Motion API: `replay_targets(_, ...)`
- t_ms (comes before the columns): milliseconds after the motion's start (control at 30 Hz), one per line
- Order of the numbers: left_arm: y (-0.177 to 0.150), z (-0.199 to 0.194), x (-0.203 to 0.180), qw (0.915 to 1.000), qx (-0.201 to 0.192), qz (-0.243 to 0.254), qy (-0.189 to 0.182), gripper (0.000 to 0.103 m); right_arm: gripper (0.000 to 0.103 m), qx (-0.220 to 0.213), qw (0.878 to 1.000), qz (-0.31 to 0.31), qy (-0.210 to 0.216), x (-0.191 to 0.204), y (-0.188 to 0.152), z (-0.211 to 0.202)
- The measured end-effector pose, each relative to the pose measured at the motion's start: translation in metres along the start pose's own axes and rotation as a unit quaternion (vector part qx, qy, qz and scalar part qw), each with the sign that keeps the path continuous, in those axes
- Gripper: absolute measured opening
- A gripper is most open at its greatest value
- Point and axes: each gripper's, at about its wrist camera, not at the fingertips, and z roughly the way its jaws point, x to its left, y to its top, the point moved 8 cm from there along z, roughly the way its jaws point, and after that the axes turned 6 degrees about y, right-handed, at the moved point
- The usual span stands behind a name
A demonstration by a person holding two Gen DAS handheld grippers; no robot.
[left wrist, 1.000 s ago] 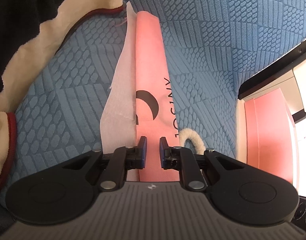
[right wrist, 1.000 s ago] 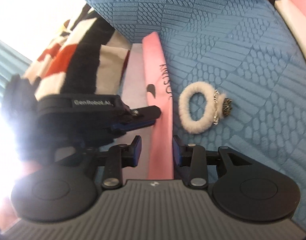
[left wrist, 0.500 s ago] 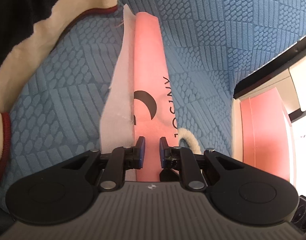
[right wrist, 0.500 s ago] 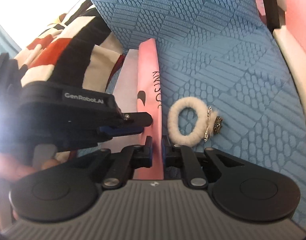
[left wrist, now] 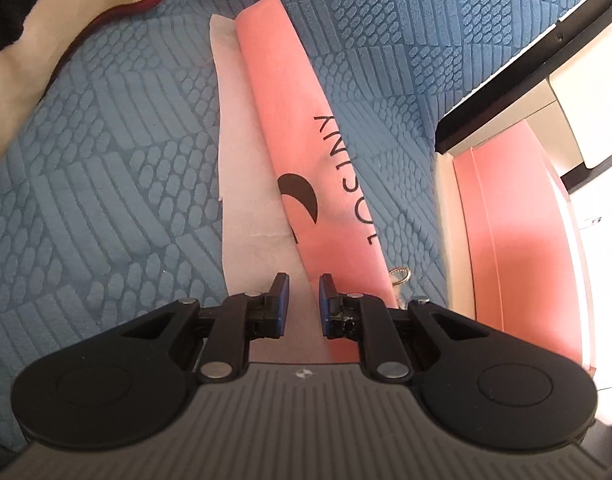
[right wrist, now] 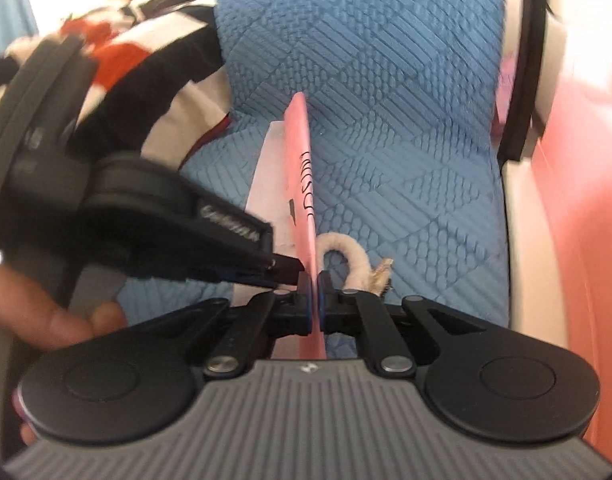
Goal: Organize objects
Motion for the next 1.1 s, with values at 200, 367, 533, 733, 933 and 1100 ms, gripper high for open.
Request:
replay_targets(200, 0.0, -0.001, 0.008, 0.9997, 0.002, -0.023, -0.004, 0.017, 0.006, 0.003, 0.998, -0.056, -0.017, 0.016, -0.002, 0.007)
replay_targets(367, 0.002, -0.006, 0.009, 0.9997, 0.009, -0.022, -0.008, 0.018, 0.006, 0.004, 0.995, -0.091, -0.029, 0.023, -0.005, 0.009)
replay_targets(533, 0.008, -0.019, 0.01, 0.9988, -0.006, -0.038, -0.031, 0.032, 0.006, 0.004, 0.996, -0.088, -0.033, 0.019, -0.006, 0.01)
replay_targets(733, 0.012, -0.033, -0.001, 0.9955, -0.027, -0.036, -0.083, 0.05, 0.006, 0.006, 0.996, -0.082, -0.029, 0.018, -0.007, 0.012)
replay_targets(933, 0.014, -0.026, -0.006, 0.9979, -0.043, -0.013, -0.048, 0.02, 0.007, 0.011, 0.997, -0.079, -0.023, 0.018, -0.009, 0.016)
replay_targets(1100, 0.015, -0.024, -0.001, 0.9976, -0.047, -0.026, -0.044, 0.012, 0.01, 0.012, 0.999, -0.046, 0.015, 0.015, -0.008, 0.017)
